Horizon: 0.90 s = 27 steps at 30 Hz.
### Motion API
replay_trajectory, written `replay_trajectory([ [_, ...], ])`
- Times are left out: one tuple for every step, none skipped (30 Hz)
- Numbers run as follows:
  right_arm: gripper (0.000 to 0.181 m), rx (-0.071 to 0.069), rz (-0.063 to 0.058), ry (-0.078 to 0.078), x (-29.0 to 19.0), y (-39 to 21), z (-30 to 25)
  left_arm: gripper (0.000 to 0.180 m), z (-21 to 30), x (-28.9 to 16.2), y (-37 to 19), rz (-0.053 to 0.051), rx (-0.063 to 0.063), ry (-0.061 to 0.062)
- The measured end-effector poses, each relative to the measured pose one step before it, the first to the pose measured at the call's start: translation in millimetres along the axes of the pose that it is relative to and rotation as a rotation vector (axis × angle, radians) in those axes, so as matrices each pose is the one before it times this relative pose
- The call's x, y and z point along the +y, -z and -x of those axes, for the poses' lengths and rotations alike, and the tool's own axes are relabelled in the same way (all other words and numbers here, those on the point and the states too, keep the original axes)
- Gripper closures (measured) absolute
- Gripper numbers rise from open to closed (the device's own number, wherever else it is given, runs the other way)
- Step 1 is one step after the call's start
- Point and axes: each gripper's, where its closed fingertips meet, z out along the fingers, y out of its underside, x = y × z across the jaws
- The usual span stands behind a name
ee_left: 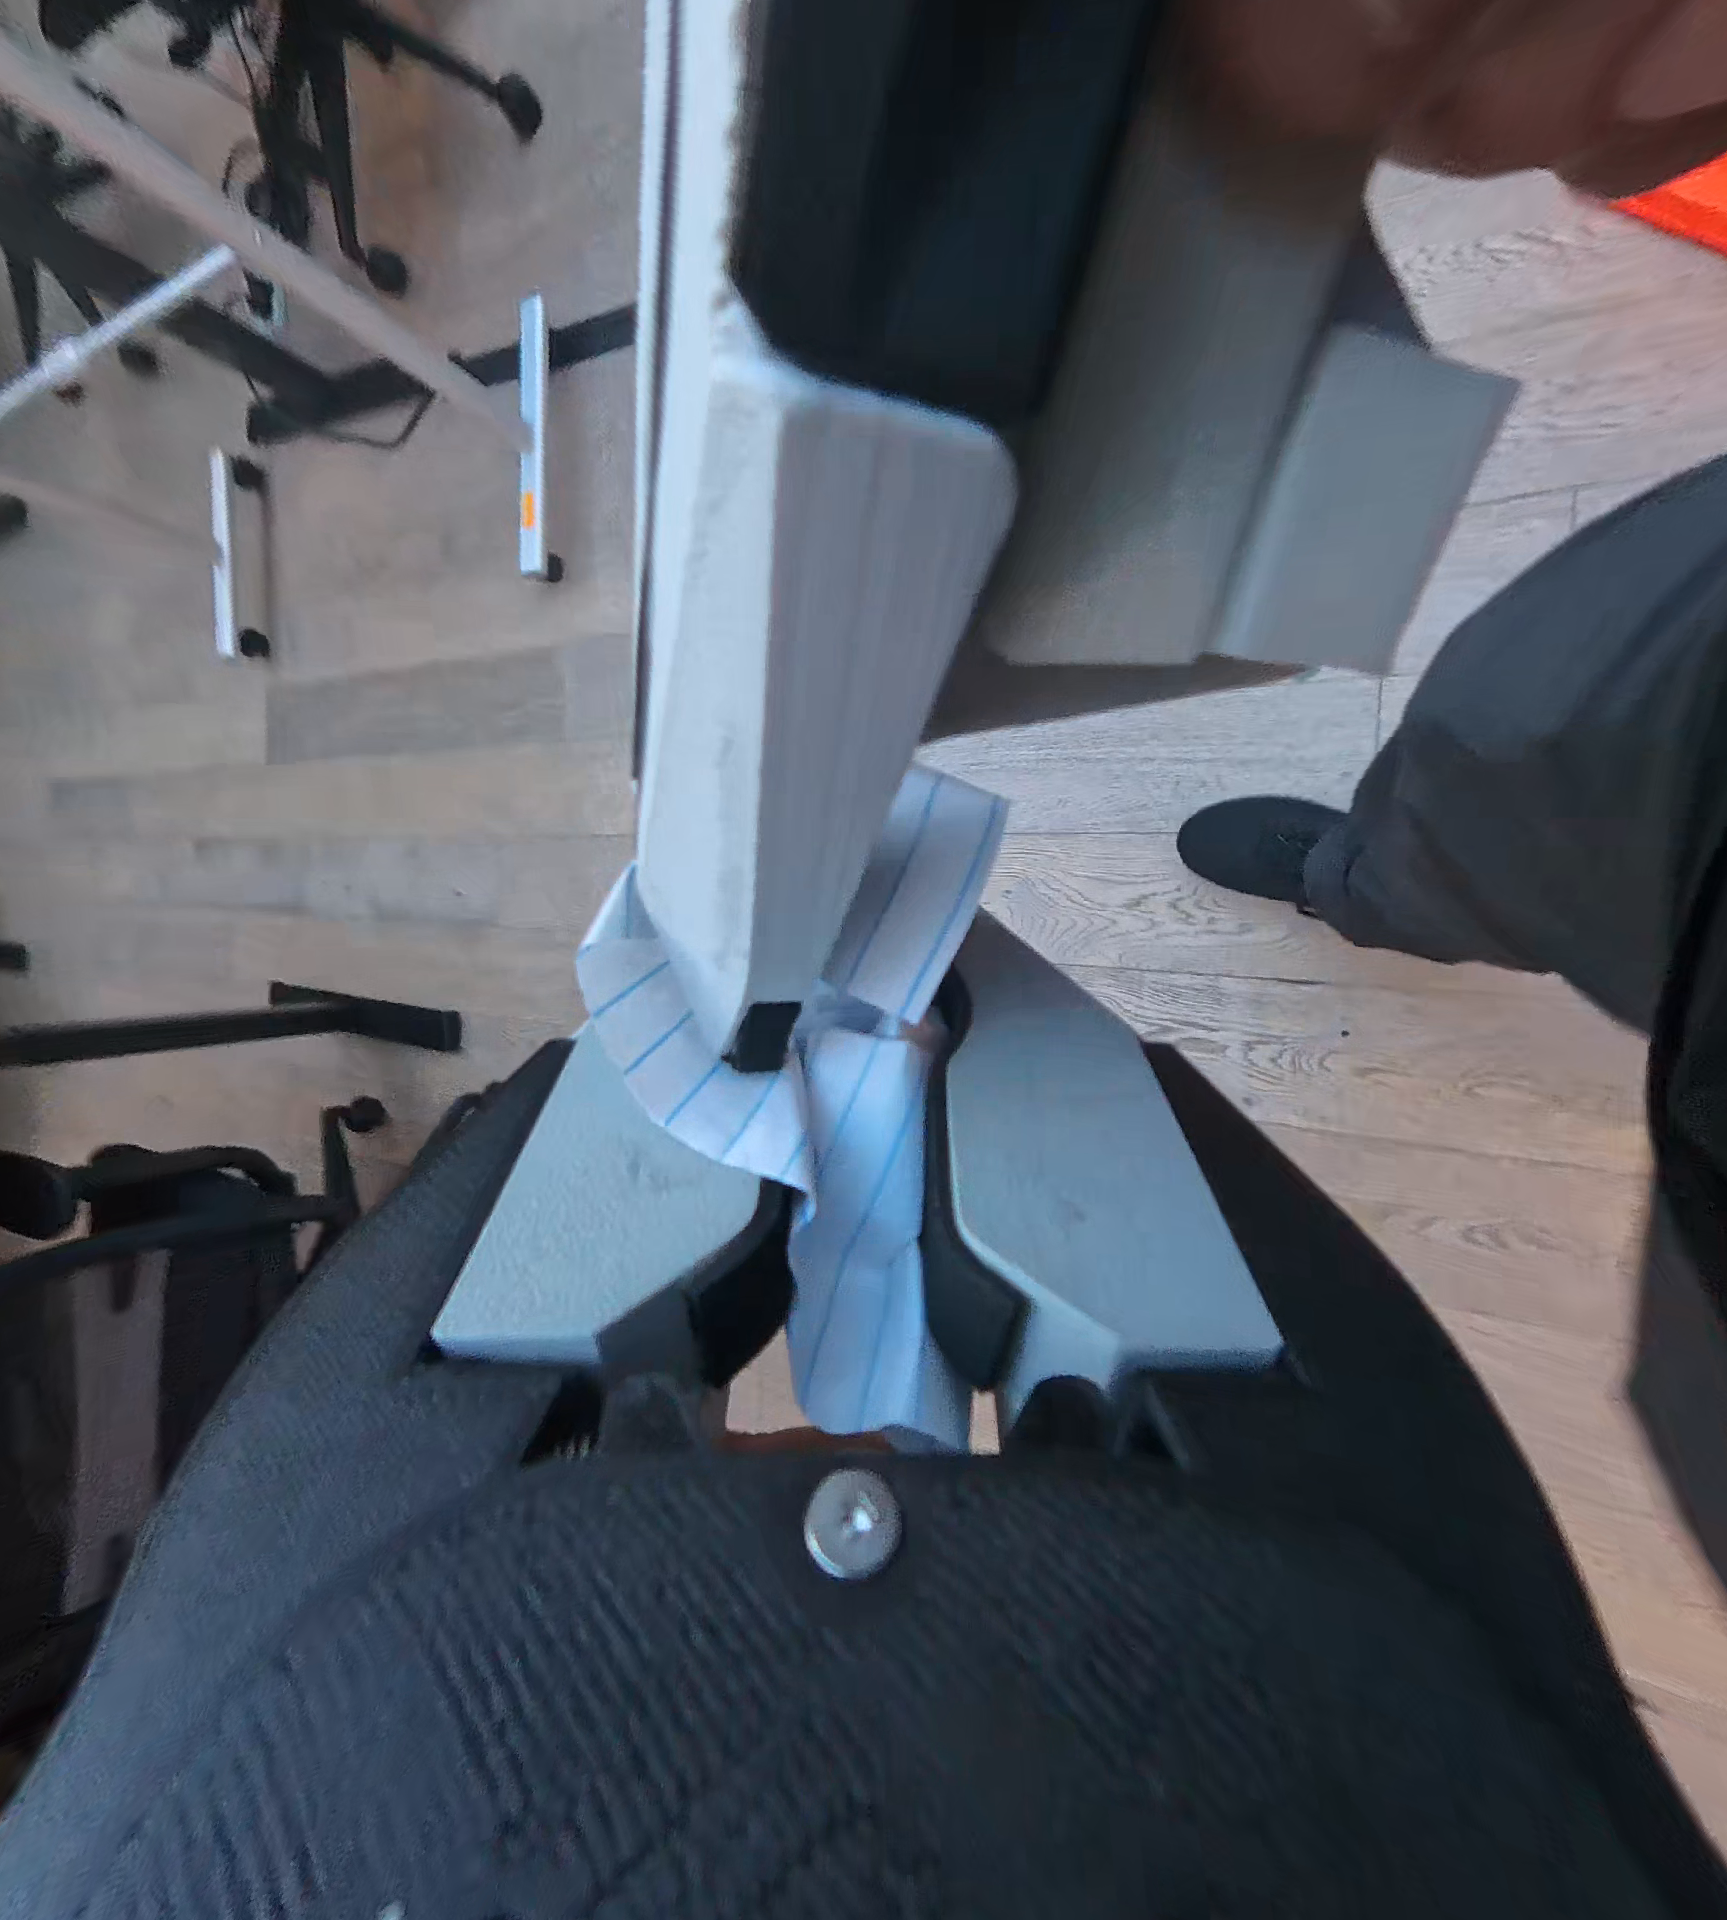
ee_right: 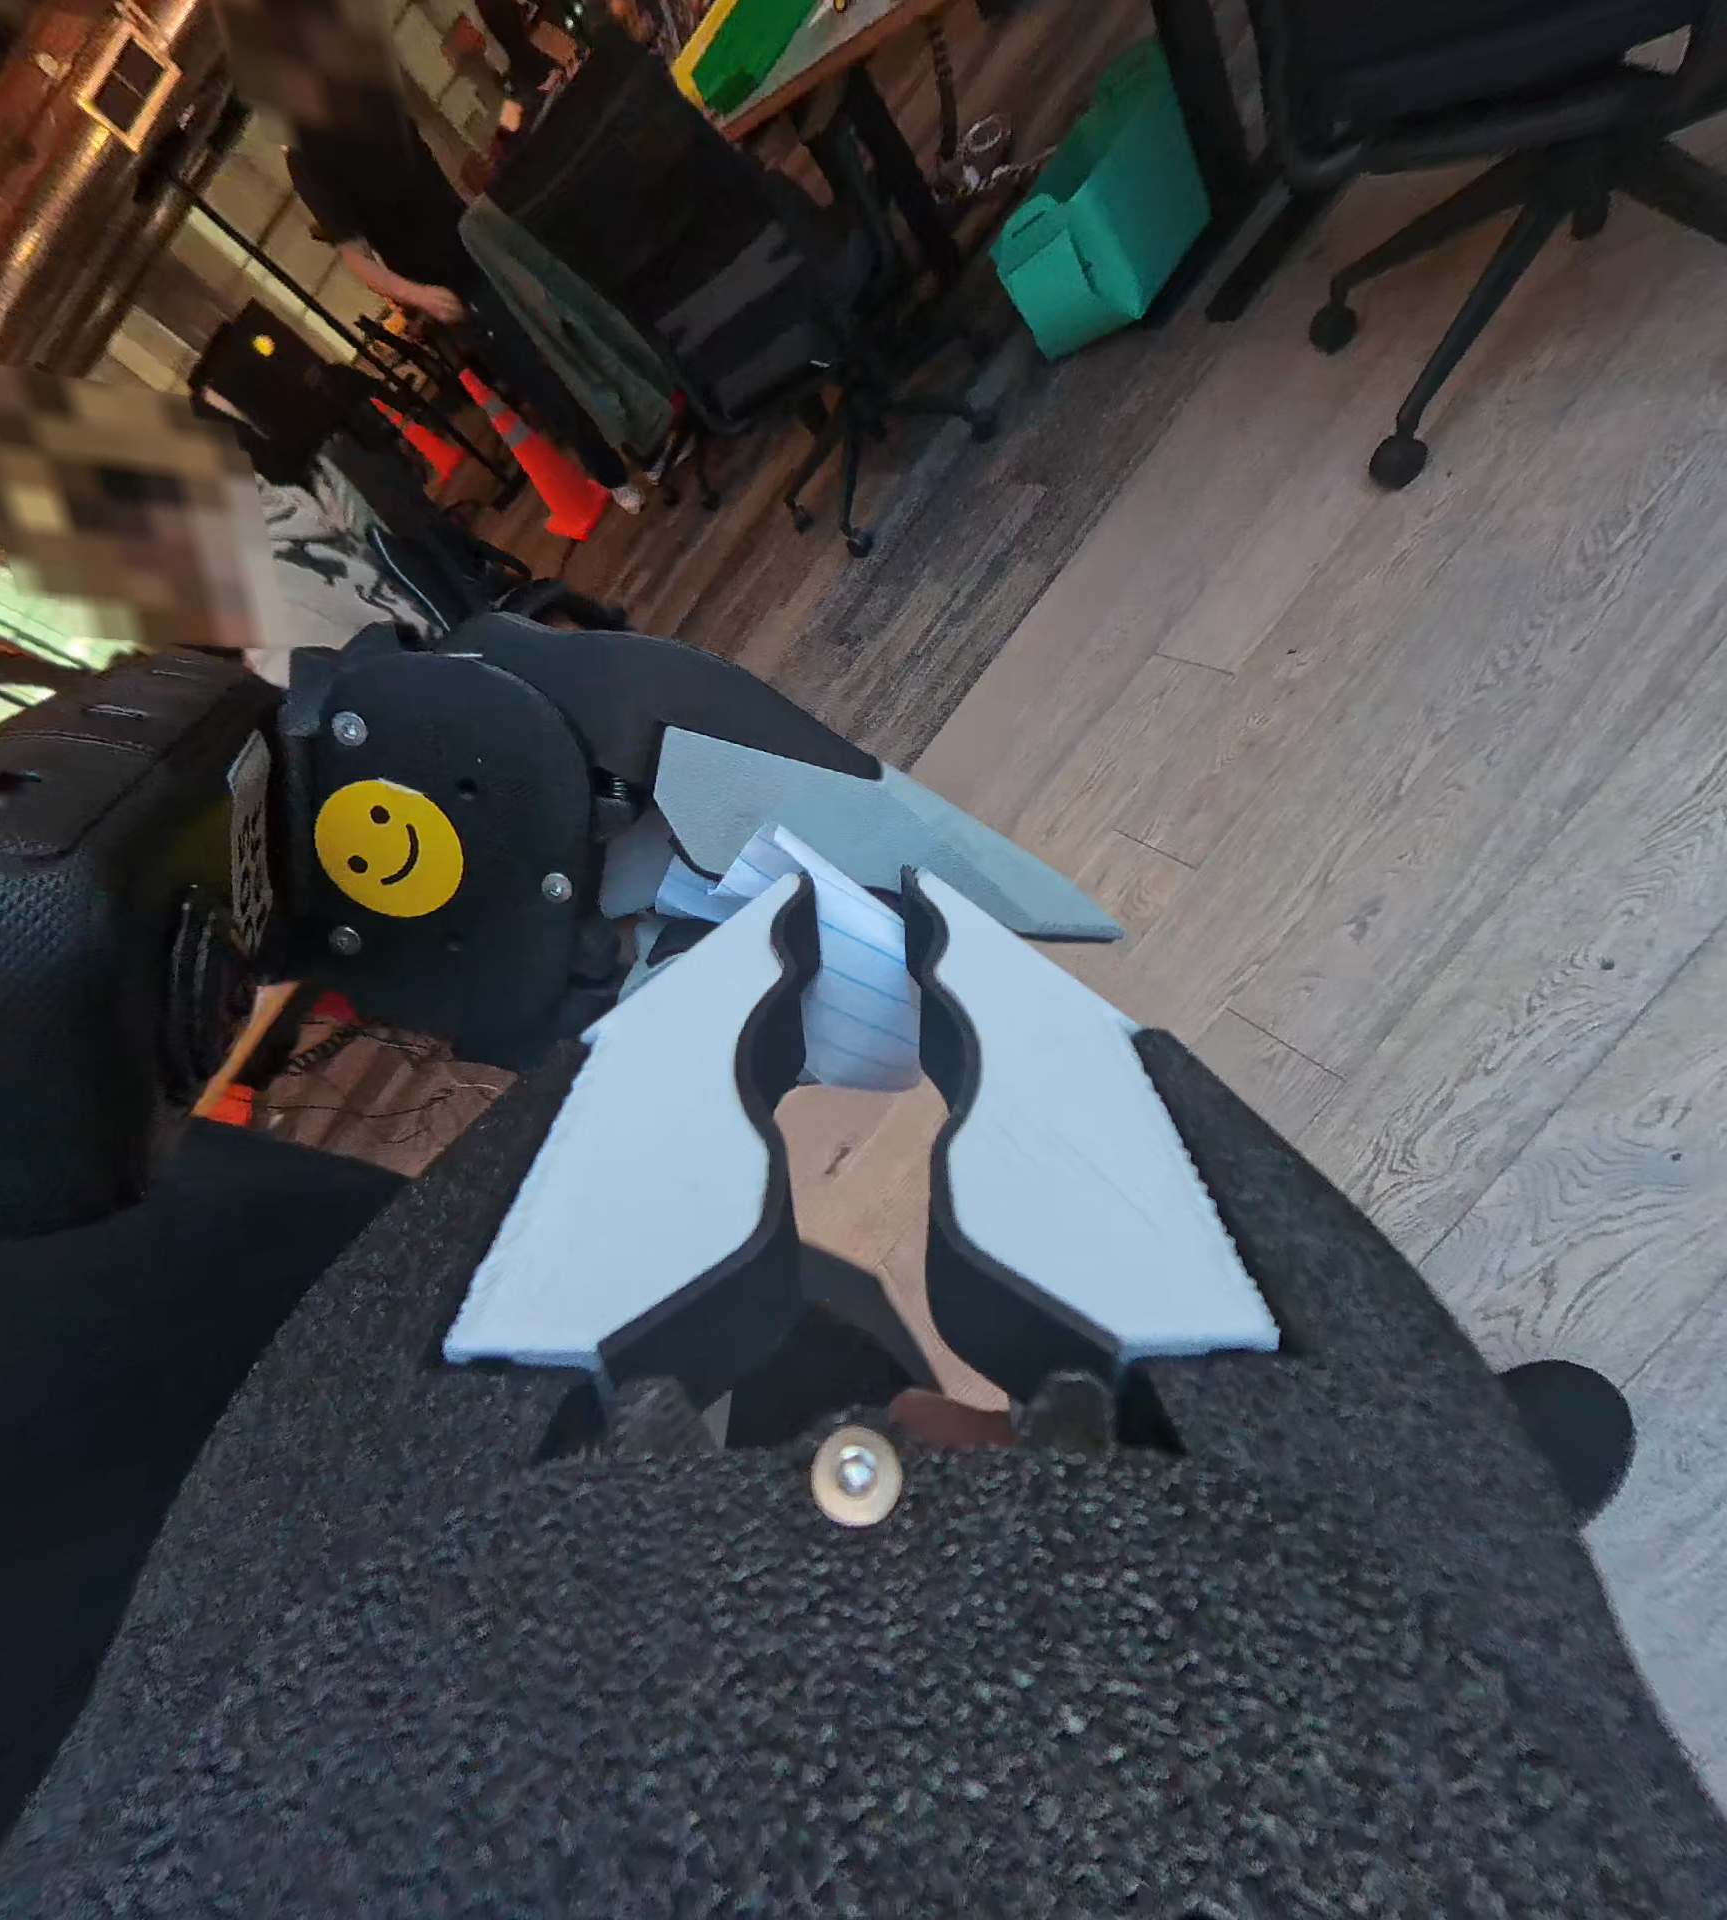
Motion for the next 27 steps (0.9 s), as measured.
replay_trajectory([
  [0.166,-0.0159,0.0141,-0.0117,-24.23,-4.25,-20.22,0.16,28.5,-1.2,-11.76,0.0117,0.0078,0.0392],
  [0.164,-0.0093,0.0179,0.003,-24.08,-3.54,-18.82,0.161,28.14,-1.92,-9.06,0.0105,0.0033,0.0293],
  [0.158,-0.0103,0.0266,0.0067,-22.01,-1.81,-17.74,0.161,27.85,-3.92,-8.52,-0.0026,-0.001,0.0161],
  [0.155,-0.0252,0.0231,0.0126,-20.6,-1.12,-12.91,0.161,26.47,-5.27,-7.6,-0.0213,-0.0006,0.0104],
  [0.15,-0.0379,0.0116,0.0201,-20.64,-2.02,-9.74,0.159,24.36,-5.12,-9.23,-0.0338,0.0051,0.0192],
  [0.143,-0.04,0.0095,0.0267,-20.36,0.53,-11.38,0.158,22.16,-4.49,-10.88,-0.0408,0.0137,0.029],
  [0.143,0.0026,0.0155,0.0245,-18.79,1.68,-19.05,0.16,20.56,-4.05,-10.58,-0.0419,0.0127,0.0256],
  [0.14,0.0309,0.0015,0.0166,-20.13,1.97,-25.07,0.161,24.3,-3.32,-12.12,-0.0426,-0.0044,0.0086],
  [0.133,0.0137,-0.0108,-0.0018,-21.18,0.32,-24.54,0.161,26.96,-2.51,-11.68,-0.0372,-0.0225,-0.0082],
  [0.129,-0.0055,-0.0113,-0.0241,-19.88,-1.36,-23.27,0.161,27.31,-1.59,-11.53,-0.0351,-0.0251,-0.0159],
  [0.123,-0.013,-0.0118,-0.0418,-20.0,-3.17,-24.06,0.161,26.27,-2.15,-12.01,-0.0458,-0.0155,-0.014],
  [0.111,-0.0201,-0.007,-0.0536,-18.97,-5.42,-22.94,0.16,24.72,-3.1,-11.33,-0.0612,-0.005,-0.0126],
  [0.101,-0.0275,-0.0042,-0.0508,-19.76,-5.39,-19.63,0.161,24.47,-1.48,-11.15,-0.061,-0.0025,-0.0165],
  [0.096,-0.0333,0.0014,-0.0435,-19.7,-6.51,-15.17,0.161,23.71,1.89,-11.69,-0.0472,0.0046,-0.0202],
  [0.092,-0.019,-0.0014,-0.0255,-20.12,-6.07,-14.04,0.161,22.94,5.2,-11.76,-0.0335,0.0124,-0.017],
  [0.091,0.0077,-0.001,-0.0043,-19.76,-2.28,-15.47,0.161,23.12,5.27,-11.21,-0.0395,0.0115,-0.0138],
  [0.09,0.0123,0.0052,-0.0081,-21.36,-2.98,-16.86,0.161,23.38,3.85,-10.07,-0.0417,0.0127,-0.0159],
  [0.09,0.0006,0.008,-0.0305,-21.47,-2.66,-14.89,0.16,25.46,2.63,-8.28,-0.03,0.0095,-0.0173],
  [0.086,0.0008,0.0218,-0.0553,-19.56,-2.44,-13.29,0.16,27.46,0.26,-5.9,-0.0268,0.0098,-0.0163],
  [0.081,0.0011,0.0294,-0.0381,-19.57,-0.97,-8.98,0.16,29.15,-2.37,-4.9,-0.0457,0.0111,-0.0138],
  [0.081,0.0034,0.0192,0.0019,-19.79,-0.23,-6.68,0.16,26.19,-0.6,-4.67,-0.0464,0.0204,-0.012],
  [0.084,0.0227,0.004,0.0149,-21.07,1.79,-10.35,0.16,24.38,3.78,-5.47,-0.0194,0.031,-0.0104],
  [0.086,0.0264,-0.0036,0.002,-21.2,0.75,-12.49,0.16,21.96,6.35,-5.58,0.0003,0.044,-0.0083],
  [0.088,-0.0103,-0.0162,-0.0084,-21.57,-0.18,-7.53,0.16,18.71,5.12,-4.27,-0.0087,0.0522,-0.0098],
  [0.089,-0.0576,-0.0273,-0.0051,-23.42,-1.05,-0.86,0.159,18.8,4.15,-3.24,-0.0241,0.0415,-0.0136],
  [0.091,-0.0661,-0.0253,-0.0022,-21.42,-1.37,-0.98,0.159,20.56,6.83,-4.14,-0.0217,0.0301,-0.0111],
  [0.093,-0.048,-0.0171,0.0054,-22.42,-1.82,-6.25,0.159,20.12,8.41,-3.32,-0.0175,0.0236,0.0055],
])
